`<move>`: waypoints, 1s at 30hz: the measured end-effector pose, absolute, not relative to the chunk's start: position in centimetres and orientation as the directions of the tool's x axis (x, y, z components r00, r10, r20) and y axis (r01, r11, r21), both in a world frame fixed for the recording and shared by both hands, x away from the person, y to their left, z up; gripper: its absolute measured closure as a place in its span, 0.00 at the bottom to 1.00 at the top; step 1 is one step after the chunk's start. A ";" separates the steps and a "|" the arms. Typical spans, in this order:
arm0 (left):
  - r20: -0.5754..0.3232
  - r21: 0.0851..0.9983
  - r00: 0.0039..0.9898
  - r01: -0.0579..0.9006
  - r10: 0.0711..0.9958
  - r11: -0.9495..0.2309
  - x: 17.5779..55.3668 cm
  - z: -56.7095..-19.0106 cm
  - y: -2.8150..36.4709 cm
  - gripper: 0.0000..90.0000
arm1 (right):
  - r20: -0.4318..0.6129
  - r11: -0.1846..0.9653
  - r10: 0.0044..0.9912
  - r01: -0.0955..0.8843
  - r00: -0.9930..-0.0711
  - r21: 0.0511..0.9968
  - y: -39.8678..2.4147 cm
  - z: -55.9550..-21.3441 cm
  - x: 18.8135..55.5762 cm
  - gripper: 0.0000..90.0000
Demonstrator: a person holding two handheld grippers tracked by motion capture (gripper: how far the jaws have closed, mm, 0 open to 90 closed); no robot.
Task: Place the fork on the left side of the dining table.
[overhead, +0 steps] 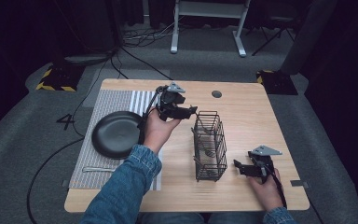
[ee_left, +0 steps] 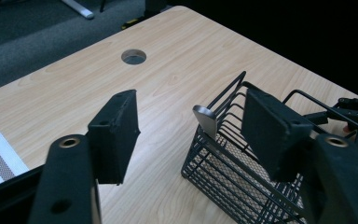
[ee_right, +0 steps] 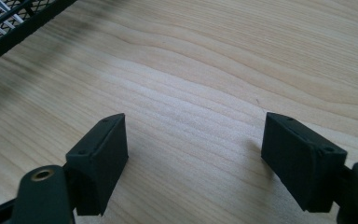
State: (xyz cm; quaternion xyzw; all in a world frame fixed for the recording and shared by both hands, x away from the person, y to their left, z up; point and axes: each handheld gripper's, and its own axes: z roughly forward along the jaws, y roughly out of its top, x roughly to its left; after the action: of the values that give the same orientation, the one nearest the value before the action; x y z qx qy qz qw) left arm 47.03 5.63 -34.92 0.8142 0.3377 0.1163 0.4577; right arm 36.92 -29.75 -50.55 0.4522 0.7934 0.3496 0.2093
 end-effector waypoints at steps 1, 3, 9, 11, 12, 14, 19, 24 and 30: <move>-0.121 0.823 0.745 0.444 0.656 -0.354 47.1 -35.0 5.6 0.46 | -0.017 0.348 0.863 0.571 -0.504 0.744 -29.8 -50.5 36.9 0.26; -0.129 0.808 0.756 0.456 0.642 -0.374 47.3 -35.4 5.2 0.49 | -0.016 0.348 0.863 0.570 -0.505 0.744 -29.8 -50.5 36.9 0.26; -0.149 0.803 0.763 0.464 0.629 -0.374 47.6 -36.0 4.8 0.58 | -0.018 0.349 0.862 0.568 -0.506 0.745 -29.8 -50.6 36.9 0.26; -0.155 0.802 0.765 0.467 0.625 -0.373 47.7 -36.1 4.6 0.60 | -0.018 0.350 0.862 0.568 -0.507 0.745 -29.8 -50.6 36.9 0.26; -0.157 0.801 0.765 0.469 0.625 -0.373 47.7 -36.2 4.5 0.60 | -0.018 0.350 0.862 0.568 -0.507 0.745 -29.8 -50.6 36.9 0.26; -0.152 0.799 0.764 0.468 0.627 -0.378 47.6 -36.4 4.3 0.63 | -0.018 0.349 0.862 0.567 -0.507 0.746 -29.8 -50.6 36.9 0.26; -0.190 0.807 0.756 0.483 0.626 -0.339 47.6 -36.9 4.5 0.68 | -0.018 0.349 0.862 0.567 -0.507 0.746 -29.8 -50.6 36.9 0.26; -0.192 0.809 0.751 0.486 0.632 -0.332 47.6 -36.8 4.8 0.78 | -0.018 0.349 0.862 0.567 -0.507 0.746 -29.8 -50.6 36.9 0.26; -0.199 0.802 0.753 0.493 0.628 -0.337 47.4 -36.7 4.6 0.84 | -0.019 0.349 0.862 0.567 -0.507 0.746 -29.8 -50.6 36.9 0.26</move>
State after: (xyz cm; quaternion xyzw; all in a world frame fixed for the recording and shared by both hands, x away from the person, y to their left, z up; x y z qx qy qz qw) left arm 47.44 4.62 -36.70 0.8143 0.3439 0.0731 0.4618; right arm 36.90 -29.77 -50.56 0.4499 0.7940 0.3505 0.2104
